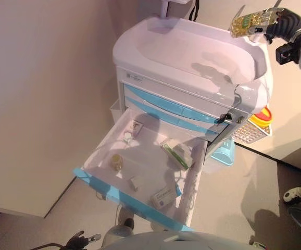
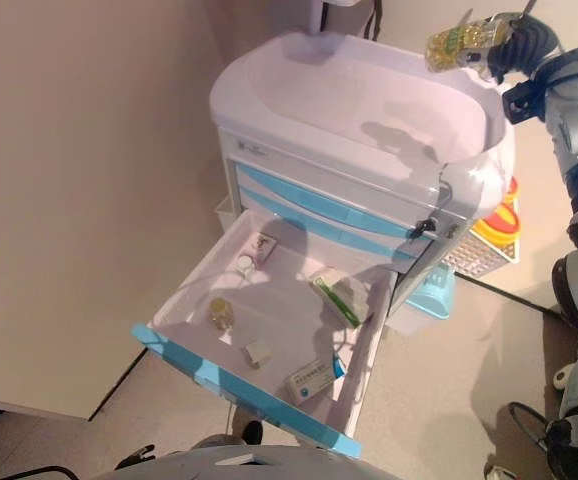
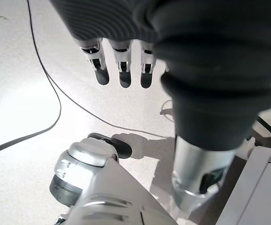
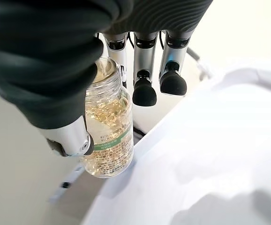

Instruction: Open the drawer and pick up the medicine

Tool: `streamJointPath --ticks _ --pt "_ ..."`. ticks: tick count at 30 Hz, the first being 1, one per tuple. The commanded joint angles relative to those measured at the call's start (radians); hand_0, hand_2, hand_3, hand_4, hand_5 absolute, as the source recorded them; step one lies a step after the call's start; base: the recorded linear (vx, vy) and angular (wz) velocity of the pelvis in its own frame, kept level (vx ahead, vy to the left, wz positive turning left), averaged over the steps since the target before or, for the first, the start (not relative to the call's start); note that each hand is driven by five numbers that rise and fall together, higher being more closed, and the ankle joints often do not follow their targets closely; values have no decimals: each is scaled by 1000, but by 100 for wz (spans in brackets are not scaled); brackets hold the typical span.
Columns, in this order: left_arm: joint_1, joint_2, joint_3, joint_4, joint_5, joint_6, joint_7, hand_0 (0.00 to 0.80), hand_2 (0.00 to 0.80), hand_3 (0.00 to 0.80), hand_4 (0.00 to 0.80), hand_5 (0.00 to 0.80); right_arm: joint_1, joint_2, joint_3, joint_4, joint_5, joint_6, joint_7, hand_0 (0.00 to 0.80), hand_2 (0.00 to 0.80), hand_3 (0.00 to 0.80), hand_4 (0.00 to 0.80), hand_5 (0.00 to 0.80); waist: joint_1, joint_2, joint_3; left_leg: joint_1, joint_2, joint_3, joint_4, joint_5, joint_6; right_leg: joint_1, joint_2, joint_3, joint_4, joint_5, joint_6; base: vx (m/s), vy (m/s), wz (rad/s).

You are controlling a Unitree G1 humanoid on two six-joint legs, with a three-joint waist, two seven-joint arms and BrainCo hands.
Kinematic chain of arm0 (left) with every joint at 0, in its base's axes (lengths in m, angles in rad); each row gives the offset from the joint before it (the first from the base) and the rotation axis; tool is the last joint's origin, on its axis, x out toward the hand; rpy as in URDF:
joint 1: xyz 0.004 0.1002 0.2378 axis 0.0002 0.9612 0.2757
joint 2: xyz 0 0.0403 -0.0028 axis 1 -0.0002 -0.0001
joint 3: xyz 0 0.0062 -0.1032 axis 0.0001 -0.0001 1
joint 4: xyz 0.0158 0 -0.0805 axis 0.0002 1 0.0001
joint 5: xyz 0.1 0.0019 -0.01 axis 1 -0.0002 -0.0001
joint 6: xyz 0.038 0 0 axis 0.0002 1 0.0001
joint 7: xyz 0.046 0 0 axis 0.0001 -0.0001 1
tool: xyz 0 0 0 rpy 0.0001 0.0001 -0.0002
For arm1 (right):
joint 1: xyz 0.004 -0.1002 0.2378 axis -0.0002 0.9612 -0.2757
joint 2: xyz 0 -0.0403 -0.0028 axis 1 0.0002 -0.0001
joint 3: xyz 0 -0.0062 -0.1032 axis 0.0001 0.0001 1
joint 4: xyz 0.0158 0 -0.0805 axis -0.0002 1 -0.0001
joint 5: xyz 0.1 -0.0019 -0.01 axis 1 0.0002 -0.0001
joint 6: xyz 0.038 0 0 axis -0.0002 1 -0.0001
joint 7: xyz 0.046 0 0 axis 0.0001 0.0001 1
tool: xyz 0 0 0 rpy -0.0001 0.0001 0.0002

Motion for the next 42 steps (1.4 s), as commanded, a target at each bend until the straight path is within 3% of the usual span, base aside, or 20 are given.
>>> streamJointPath --ticks 1,8,14,20,25,26,28,34,42 --pt "-8 53 -49 4 9 -4 -2 0 0 0 0 0 -191 -88 134 24 -139 -47 38 800 800 800 800 800 50 -51 -4 -12 -68 -42 8 -58 24 -14 -6 20 109 -19 31 6 -15 16" --pt "-14 76 -63 -25 2 3 3 0 0 0 0 0 -262 -74 300 91 -352 -13 134 800 800 800 800 800 83 -61 27 -49 -71 -77 8 -43 25 -38 -7 -5 110 -17 31 -14 -22 21" --pt "-18 95 -62 -34 -13 -12 1 0 0 0 0 0 -282 -56 399 122 -474 12 287 800 800 800 800 800 103 -68 66 -75 -70 -93 6 -32 25 -55 -7 -21 113 -17 29 -40 -28 16" --pt "-26 102 -68 -45 -22 -24 -6 0 0 0 0 0 -266 -25 414 137 -506 13 403 800 800 800 800 800 116 -67 92 -91 -68 -103 5 -24 23 -67 -8 -28 115 -19 26 -26 -15 4" --pt "-37 102 -81 -62 -31 -27 -5 0 0 0 0 0 -242 -5 401 137 -527 0 417 800 800 800 800 800 120 -63 109 -101 -67 -104 6 -20 21 -73 -9 -30 114 -18 25 -15 -6 1" --pt "-37 101 -82 -65 -32 -28 -4 0 0 0 0 0 -240 -5 400 135 -529 -3 415 744 744 744 744 744 121 -63 111 -102 -67 -104 6 -19 21 -74 -9 -30 114 -17 25 0 0 0" --pt "-40 102 -85 -71 -33 -22 -4 0 0 0 0 0 -241 1 398 139 -534 -8 411 0 0 0 0 0 121 -62 113 -102 -65 -103 6 -19 19 -73 -10 -31 113 -17 26 0 0 0" --pt "-36 99 -91 -78 -22 -14 -4 0 0 0 0 0 -234 5 386 136 -507 -23 345 0 0 0 0 0 121 -60 110 -95 -62 -98 4 -19 17 -66 -10 -30 109 -15 28 0 0 0" --pt "-29 92 -102 -60 -7 -11 -15 0 0 0 0 0 -213 -13 303 112 -424 -87 56 0 0 0 0 0 105 -49 89 -71 -60 -80 9 -34 19 -50 -14 -19 111 -16 34 0 0 0"
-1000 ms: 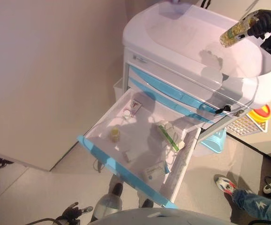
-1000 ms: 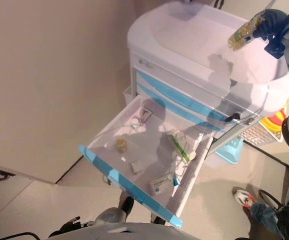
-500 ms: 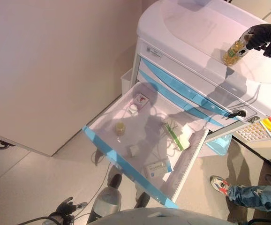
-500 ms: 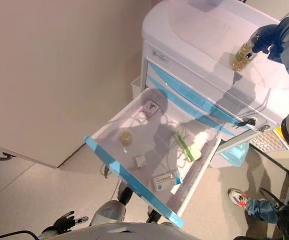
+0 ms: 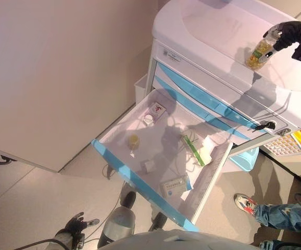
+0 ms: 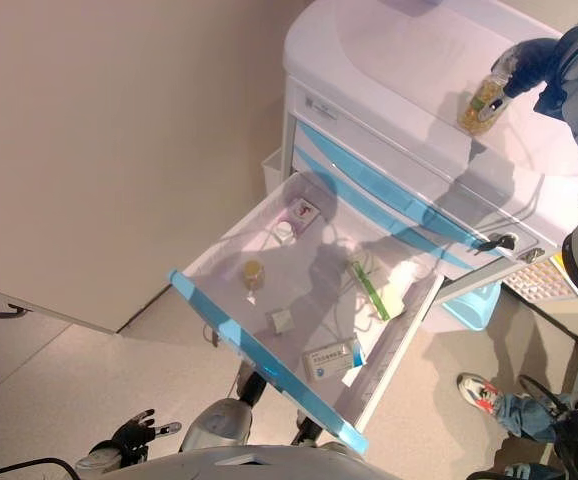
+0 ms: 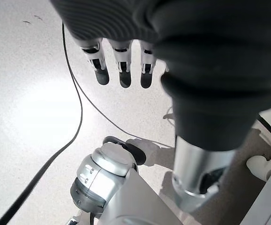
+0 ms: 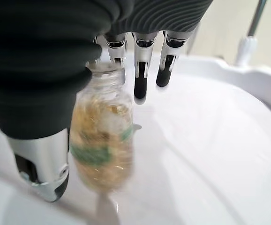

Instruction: Open the drawer and pick up the medicine

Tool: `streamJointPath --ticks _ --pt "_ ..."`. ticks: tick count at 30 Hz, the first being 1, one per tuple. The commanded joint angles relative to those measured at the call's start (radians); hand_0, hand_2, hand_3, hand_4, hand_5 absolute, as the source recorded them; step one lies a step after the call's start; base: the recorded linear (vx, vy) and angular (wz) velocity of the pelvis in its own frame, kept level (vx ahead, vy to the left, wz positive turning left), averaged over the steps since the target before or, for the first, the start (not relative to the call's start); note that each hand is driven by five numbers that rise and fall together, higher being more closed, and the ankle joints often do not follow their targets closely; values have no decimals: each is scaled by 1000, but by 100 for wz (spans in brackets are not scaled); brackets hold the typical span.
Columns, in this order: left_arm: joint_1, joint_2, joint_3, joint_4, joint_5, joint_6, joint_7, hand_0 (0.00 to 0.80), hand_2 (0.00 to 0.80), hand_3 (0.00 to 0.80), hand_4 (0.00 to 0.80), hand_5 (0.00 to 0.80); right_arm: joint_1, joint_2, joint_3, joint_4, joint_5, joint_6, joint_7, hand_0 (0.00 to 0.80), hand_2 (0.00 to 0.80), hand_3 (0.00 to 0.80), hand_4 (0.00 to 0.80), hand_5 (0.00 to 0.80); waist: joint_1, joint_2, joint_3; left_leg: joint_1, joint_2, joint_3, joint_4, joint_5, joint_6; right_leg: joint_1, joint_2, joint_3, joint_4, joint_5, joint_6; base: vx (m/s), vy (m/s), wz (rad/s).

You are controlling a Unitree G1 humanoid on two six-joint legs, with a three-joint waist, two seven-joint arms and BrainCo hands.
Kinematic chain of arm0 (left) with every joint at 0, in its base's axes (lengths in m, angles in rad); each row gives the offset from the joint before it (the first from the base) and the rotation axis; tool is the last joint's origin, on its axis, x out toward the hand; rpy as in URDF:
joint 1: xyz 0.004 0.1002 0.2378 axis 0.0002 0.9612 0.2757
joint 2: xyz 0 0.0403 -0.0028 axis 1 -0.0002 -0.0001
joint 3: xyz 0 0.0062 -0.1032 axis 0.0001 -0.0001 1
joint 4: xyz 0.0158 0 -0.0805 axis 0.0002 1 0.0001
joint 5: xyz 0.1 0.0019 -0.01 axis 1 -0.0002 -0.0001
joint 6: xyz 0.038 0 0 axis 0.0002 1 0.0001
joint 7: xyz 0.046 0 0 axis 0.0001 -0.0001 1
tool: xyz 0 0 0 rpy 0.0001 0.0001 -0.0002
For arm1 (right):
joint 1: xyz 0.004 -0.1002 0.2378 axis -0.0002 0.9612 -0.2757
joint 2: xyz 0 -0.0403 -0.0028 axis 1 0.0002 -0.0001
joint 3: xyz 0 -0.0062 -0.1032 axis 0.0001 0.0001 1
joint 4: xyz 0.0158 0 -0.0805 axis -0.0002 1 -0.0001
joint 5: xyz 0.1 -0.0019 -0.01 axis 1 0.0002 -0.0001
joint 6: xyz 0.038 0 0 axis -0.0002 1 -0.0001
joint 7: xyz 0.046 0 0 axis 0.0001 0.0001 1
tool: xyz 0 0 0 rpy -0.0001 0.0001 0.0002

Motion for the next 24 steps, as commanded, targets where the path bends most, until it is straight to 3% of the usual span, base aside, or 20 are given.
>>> streamJointPath --ticks 1,8,17,24 --pt "33 23 -28 15 1 -3 -6 0 0 0 0 0 -50 -20 13 -32 53 -39 -174 0 0 0 0 0 -10 -1 -25 24 -45 3 2 -75 29 4 -6 34 111 -16 35 0 0 0" --pt "46 16 -24 14 16 22 -8 0 0 0 0 0 -20 -76 -62 -161 169 -67 -335 0 0 0 0 0 -47 12 -55 54 -42 37 3 -90 33 15 -9 60 115 -15 43 1 6 -8" --pt "47 8 -13 21 23 43 -20 0 0 0 0 0 90 -143 -190 -355 346 -89 -411 0 0 0 0 0 -118 41 -84 90 -34 102 2 -108 34 22 -12 111 119 -16 46 -37 4 -26" --pt "40 2 -4 55 42 52 -37 0 0 0 0 0 291 -188 -425 -459 563 -144 -470 0 0 0 0 0 -192 57 -119 107 -24 170 -5 -120 30 17 0 168 99 -9 46 -60 -36 -29"
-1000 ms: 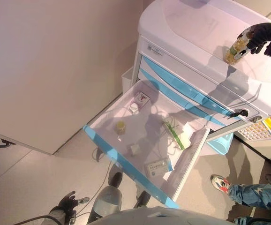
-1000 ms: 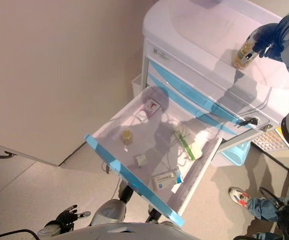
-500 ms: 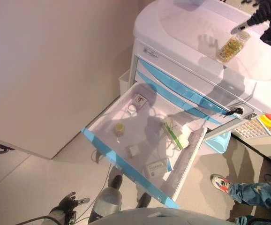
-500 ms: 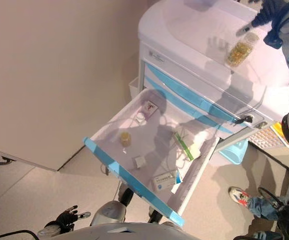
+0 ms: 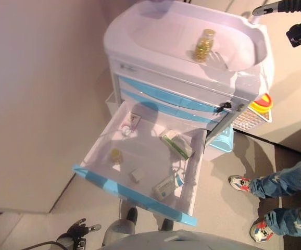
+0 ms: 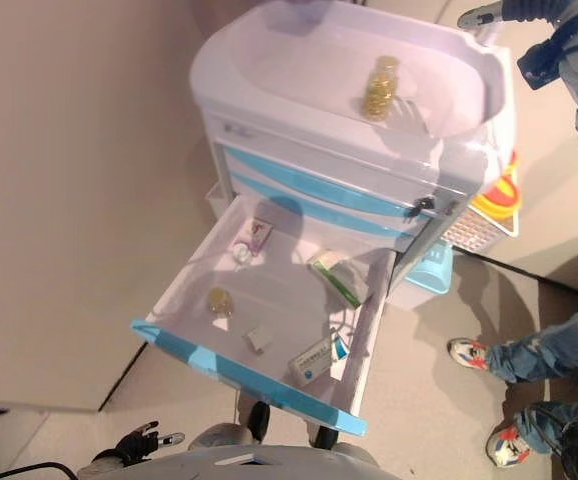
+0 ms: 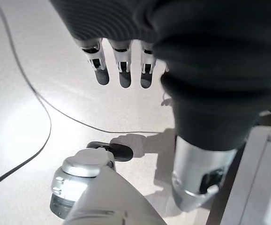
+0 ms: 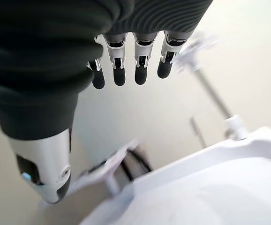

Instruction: Open the drawer and pick up the medicine

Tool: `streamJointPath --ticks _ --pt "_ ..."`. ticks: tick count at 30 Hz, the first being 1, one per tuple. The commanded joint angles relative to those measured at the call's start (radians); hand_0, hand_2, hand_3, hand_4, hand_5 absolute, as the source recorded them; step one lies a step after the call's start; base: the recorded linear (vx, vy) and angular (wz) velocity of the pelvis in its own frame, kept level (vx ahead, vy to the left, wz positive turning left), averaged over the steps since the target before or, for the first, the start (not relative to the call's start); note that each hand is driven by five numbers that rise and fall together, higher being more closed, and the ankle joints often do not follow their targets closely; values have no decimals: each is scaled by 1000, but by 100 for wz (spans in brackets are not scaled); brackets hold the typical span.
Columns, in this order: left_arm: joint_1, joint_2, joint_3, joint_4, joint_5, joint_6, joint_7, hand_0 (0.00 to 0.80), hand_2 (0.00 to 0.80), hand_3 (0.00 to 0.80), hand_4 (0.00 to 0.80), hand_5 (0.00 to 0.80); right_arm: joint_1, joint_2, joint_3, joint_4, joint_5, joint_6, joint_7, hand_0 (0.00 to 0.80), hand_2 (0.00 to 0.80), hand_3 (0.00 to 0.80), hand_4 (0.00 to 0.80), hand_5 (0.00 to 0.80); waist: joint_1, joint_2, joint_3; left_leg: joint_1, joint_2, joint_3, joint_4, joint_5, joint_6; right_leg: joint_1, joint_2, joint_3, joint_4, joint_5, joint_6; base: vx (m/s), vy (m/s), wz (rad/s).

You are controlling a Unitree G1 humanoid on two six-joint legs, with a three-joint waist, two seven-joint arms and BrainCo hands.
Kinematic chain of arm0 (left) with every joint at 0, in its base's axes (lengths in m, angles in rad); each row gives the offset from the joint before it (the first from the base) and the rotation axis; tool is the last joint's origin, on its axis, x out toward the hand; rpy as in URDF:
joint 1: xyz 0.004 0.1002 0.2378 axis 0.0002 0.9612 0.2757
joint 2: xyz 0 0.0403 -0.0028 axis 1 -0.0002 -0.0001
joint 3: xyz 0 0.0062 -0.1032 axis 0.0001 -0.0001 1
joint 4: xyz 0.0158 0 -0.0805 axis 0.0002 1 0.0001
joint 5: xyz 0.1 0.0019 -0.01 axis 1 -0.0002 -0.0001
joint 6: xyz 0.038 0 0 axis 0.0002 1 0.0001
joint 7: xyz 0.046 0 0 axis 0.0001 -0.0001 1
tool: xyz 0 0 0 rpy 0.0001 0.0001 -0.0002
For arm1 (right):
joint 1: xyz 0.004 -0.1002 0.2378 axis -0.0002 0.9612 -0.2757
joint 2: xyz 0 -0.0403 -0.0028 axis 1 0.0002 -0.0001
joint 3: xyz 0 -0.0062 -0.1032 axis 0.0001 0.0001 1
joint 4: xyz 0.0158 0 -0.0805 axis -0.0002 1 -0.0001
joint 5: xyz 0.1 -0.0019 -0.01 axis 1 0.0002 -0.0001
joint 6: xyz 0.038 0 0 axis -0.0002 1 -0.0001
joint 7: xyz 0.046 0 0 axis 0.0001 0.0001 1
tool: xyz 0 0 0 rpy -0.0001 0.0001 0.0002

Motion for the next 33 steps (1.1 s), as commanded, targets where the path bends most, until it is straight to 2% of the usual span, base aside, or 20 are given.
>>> streamJointPath --ticks 1,4,5,8,12,15,18,26,28,30,33 --pt "3 19 -4 71 35 2 -14 0 0 0 0 0 46 -64 -108 -41 166 -72 -84 0 0 0 0 0 -17 -18 -59 4 -31 4 12 -96 1 0 8 5 76 -28 38 -57 -56 -28" --pt "-1 13 -3 84 29 3 -18 0 0 0 0 0 234 -14 -295 -121 251 -91 -107 0 0 0 0 0 -45 -13 -73 6 -26 30 11 -103 1 -7 14 33 67 -23 37 -42 -57 -41" --pt "-5 0 3 95 28 4 -22 0 0 0 0 0 333 33 -380 -165 285 -103 -120 0 0 0 0 0 -66 -4 -78 7 -23 44 9 -106 1 -12 17 47 62 -22 37 -35 -57 -37" --pt "-5 -17 10 116 32 3 -30 0 0 0 0 0 546 140 -537 -252 336 -132 -119 0 0 0 0 0 -94 5 -92 5 -19 71 4 -109 1 -24 27 80 57 -17 35 -28 -48 -44" --pt "-5 -56 11 133 35 -10 -28 0 0 0 0 0 790 322 -650 -345 265 -196 -140 0 0 0 0 0 -135 21 -97 1 -15 97 0 -113 1 -41 35 121 46 -5 33 -23 -22 -33" --pt "7 -85 15 122 34 -24 -19 0 0 0 0 0 978 459 -667 -385 186 -253 -151 0 0 0 0 0 -165 35 -97 0 -13 123 0 -116 5 -51 38 146 43 -1 32 -25 0 -34" --pt "10 -100 15 102 22 -27 -4 0 0 0 0 0 1107 539 -640 -313 83 -286 -163 0 0 0 0 0 -177 39 -99 -2 -12 137 0 -119 5 -54 38 154 37 2 33 -29 0 -19" --pt "16 -103 24 81 17 -19 -4 0 0 0 0 0 1269 664 -465 28 -109 -206 -151 0 0 0 0 0 -184 38 -100 -7 -13 137 0 -115 4 -50 33 134 23 12 34 -7 -3 -1" --pt "-1 -100 18 91 29 -13 -13 0 0 0 0 0 1274 693 -412 152 -165 -208 -146 0 0 0 0 0 -177 41 -96 -8 -16 128 0 -112 7 -48 32 124 27 8 31 0 0 0" --pt "-14 -102 8 102 51 -16 -20 0 0 0 0 0 1273 718 -373 280 -223 -237 -132 0 0 0 0 0 -167 45 -90 -8 -19 117 0 -110 11 -46 29 111 36 2 30 50 23 3" --pt "-25 -99 -10 101 81 -24 -34 0 0 0 0 0 1278 739 -319 389 -296 -241 -118 0 0 0 0 0 -154 50 -74 -11 -23 105 4 -105 18 -50 22 93 62 -10 28 75 30 9"
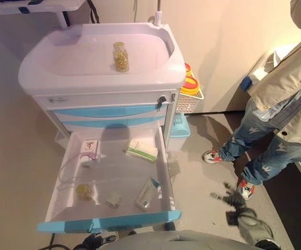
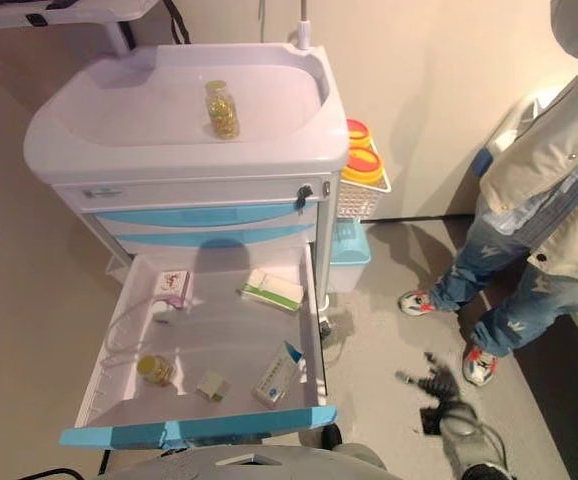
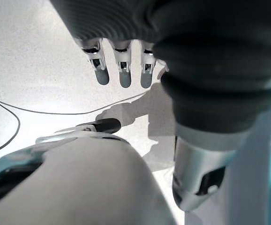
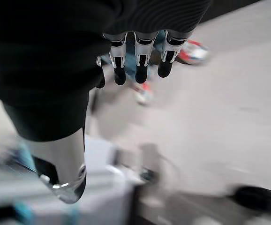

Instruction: Open the drawer and pick up the medicine

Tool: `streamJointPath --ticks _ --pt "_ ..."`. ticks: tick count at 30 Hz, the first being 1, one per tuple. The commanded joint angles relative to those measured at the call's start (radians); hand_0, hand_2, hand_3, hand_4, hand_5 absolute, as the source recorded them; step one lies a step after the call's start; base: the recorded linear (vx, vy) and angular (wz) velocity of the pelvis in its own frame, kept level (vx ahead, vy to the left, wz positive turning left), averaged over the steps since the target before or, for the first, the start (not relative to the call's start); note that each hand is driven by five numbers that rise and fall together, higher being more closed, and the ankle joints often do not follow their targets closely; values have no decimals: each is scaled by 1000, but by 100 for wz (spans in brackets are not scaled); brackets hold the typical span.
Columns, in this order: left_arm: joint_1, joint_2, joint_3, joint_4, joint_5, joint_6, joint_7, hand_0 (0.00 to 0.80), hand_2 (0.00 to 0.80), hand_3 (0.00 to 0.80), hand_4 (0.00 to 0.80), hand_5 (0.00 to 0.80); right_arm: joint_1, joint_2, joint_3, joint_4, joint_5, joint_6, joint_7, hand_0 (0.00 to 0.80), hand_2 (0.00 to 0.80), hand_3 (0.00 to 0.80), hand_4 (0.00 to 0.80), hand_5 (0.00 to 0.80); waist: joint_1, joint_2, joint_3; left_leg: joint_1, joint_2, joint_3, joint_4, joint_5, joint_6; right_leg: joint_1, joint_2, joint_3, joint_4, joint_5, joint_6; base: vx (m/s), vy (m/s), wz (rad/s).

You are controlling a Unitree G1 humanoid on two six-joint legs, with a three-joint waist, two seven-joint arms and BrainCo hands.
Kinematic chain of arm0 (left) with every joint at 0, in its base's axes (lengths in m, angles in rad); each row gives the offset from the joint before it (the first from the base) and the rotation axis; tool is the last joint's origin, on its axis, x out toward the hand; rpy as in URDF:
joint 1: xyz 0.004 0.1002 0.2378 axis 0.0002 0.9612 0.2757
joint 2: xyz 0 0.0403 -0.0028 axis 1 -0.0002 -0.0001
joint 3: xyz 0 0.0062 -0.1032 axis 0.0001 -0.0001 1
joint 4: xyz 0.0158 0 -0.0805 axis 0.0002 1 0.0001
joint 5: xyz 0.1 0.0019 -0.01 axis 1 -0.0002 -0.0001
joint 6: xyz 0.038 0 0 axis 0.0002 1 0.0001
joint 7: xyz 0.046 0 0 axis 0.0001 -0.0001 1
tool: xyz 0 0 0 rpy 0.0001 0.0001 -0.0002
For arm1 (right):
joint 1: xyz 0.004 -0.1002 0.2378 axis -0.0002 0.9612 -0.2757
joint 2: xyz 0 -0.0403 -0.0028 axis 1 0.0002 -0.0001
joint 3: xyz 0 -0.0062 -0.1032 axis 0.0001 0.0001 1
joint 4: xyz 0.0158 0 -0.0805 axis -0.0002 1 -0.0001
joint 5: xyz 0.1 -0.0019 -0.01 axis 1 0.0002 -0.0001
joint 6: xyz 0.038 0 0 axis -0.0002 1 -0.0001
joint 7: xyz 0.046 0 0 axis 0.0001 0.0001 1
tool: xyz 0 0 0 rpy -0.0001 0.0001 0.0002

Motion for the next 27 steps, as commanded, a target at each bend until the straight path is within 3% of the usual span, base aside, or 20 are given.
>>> streamJointPath --ticks 1,6,12,19,25,27 --pt "-42 20 -19 42 53 -24 -19 0 0 0 0 0 -50 -11 44 31 -75 -50 18 0 0 0 0 0 19 -6 24 -35 -55 -50 21 -53 33 -7 -15 -74 98 -48 33 18 31 1" --pt "-150 32 -97 10 18 -82 -15 0 0 0 0 0 -115 -6 128 134 -108 -96 -7 0 0 0 0 0 36 3 154 -201 -68 -60 192 -71 50 -139 -34 -91 235 -80 8 -190 64 0" --pt "-276 62 -128 -96 -37 -109 29 0 0 0 0 0 -199 -37 171 131 -69 -111 -31 0 0 0 0 0 30 16 280 -374 -76 -35 328 -71 62 -309 -39 -89 364 -95 -12 -157 78 1" --pt "-370 132 -100 -201 -23 -69 98 0 0 0 0 0 -190 -94 161 68 -43 -133 -20 0 0 0 0 0 -7 21 317 -506 -72 -4 495 -119 62 -437 -36 -60 474 -119 -31 18 101 -12" --pt "-474 238 -46 -195 -63 -18 93 0 0 0 0 0 -145 -141 160 5 -58 -117 3 0 0 0 0 0 -58 16 315 -564 -49 29 596 -165 68 -510 -26 -16 552 -141 -40 101 119 -19" --pt "-524 281 -26 -176 -80 1 80 0 0 0 0 0 -132 -159 158 -1 -59 -113 14 0 0 0 0 0 -78 21 316 -567 -37 35 636 -208 65 -519 -21 4 585 -173 -35 162 136 -29"
